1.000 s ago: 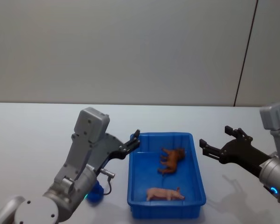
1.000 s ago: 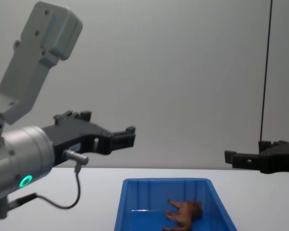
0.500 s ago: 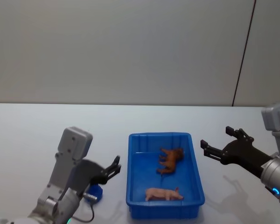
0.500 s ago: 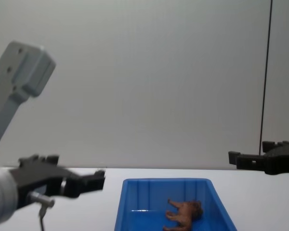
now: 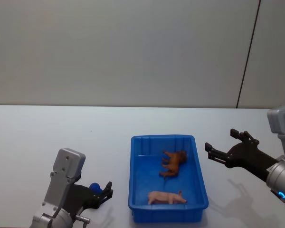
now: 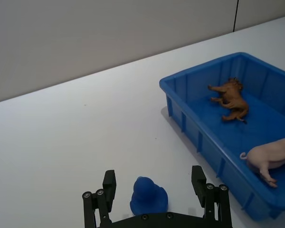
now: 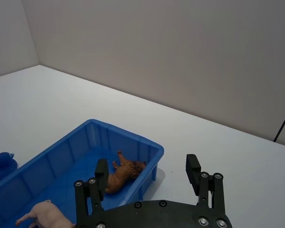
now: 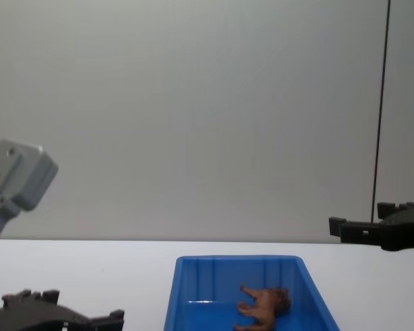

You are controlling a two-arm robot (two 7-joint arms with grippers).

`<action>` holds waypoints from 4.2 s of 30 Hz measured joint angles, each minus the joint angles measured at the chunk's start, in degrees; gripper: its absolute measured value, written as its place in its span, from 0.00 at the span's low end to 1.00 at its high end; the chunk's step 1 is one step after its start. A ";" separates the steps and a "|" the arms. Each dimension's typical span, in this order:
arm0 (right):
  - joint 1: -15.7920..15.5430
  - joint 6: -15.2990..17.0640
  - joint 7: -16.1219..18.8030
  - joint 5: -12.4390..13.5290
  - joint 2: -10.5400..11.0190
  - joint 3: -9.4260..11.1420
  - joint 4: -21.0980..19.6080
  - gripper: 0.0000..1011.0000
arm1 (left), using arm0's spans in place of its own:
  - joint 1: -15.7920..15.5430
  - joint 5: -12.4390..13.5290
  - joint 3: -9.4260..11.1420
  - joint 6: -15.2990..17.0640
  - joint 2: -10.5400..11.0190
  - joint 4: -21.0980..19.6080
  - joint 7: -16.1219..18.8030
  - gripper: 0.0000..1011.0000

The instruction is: Pick up the two dolls from the table and place them into the box.

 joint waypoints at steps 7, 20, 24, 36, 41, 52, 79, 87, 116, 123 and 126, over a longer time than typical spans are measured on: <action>-0.03 -0.02 0.04 0.02 0.03 0.05 -0.03 0.99 | -1.57 0.05 -0.26 -0.17 -1.17 4.65 -2.49 0.99; -0.07 -0.03 0.04 0.01 0.09 0.05 -0.04 0.99 | -3.98 1.09 -0.70 -0.58 -2.73 10.79 -5.90 0.99; -0.07 -0.03 0.03 0.01 0.09 0.05 -0.04 0.99 | -4.29 1.26 -0.84 -0.56 -2.93 11.74 -6.41 0.98; -0.08 -0.02 0.03 0.01 0.09 0.05 -0.03 0.99 | -4.37 1.83 -1.18 -1.20 -3.05 13.25 -7.45 0.67; -0.07 -0.02 0.03 0.01 0.09 0.05 -0.03 0.99 | -4.29 2.06 -1.27 -1.61 -3.07 13.59 -7.86 0.51; -0.07 -0.02 0.03 0.01 0.09 0.05 -0.03 0.99 | -4.25 2.45 -1.49 -2.04 -3.19 14.12 -8.40 0.32; -0.07 -0.02 0.03 0.01 0.08 0.05 -0.03 0.99 | -4.73 4.25 -2.34 -2.65 -3.34 12.78 -9.29 0.15; -0.07 -0.02 0.03 0.01 0.08 0.05 -0.03 0.99 | -6.19 6.07 -2.74 -3.40 -3.79 10.82 -10.02 0.11; -0.07 -0.02 0.03 0.01 0.08 0.05 -0.03 0.99 | -15.06 11.20 0.39 -8.13 -12.12 13.08 -20.31 0.17; -0.07 -0.02 0.03 0.01 0.08 0.05 -0.03 0.99 | -16.67 11.63 1.49 -8.99 -14.15 15.10 -22.38 0.35; -0.07 -0.02 0.03 0.01 0.09 0.05 -0.03 0.99 | -17.01 11.74 1.77 -9.37 -14.63 15.40 -22.96 0.45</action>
